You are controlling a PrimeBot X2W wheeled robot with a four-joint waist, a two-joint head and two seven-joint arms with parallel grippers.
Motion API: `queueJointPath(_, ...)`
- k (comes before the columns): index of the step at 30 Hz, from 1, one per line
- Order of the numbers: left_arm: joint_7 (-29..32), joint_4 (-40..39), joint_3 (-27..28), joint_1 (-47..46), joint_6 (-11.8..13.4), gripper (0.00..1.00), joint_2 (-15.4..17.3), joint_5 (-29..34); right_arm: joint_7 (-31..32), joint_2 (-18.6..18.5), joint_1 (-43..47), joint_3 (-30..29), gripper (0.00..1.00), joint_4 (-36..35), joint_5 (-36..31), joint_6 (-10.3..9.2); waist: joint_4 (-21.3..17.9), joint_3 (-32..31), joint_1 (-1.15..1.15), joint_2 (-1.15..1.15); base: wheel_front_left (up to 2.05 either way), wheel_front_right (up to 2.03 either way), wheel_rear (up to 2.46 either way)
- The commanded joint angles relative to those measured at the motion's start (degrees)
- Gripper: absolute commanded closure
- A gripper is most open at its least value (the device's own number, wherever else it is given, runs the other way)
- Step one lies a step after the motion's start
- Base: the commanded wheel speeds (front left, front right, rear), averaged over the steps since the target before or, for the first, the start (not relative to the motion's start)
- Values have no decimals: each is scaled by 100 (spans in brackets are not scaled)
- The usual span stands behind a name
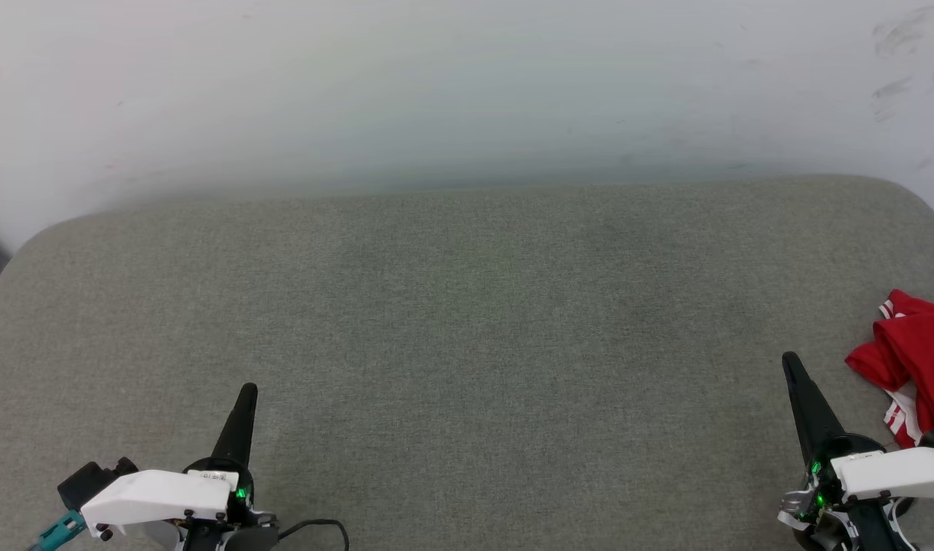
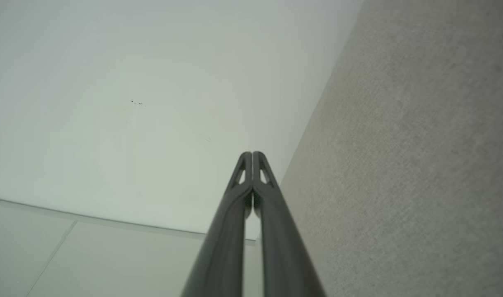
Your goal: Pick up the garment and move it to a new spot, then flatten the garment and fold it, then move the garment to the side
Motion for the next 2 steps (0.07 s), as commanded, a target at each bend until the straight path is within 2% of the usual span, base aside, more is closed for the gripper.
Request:
queueJointPath(1,42,-3,39,-132,-46,100,-4,-105,23,17,-123,-14,100,9,125,-1,2,3,-1,0,0,0,0)
queueJointPath(2,53,5,47,-139,-54,100,-11,-146,27,18,-129,-19,100,20,170,0,3,5,-1,0,0,0,0)
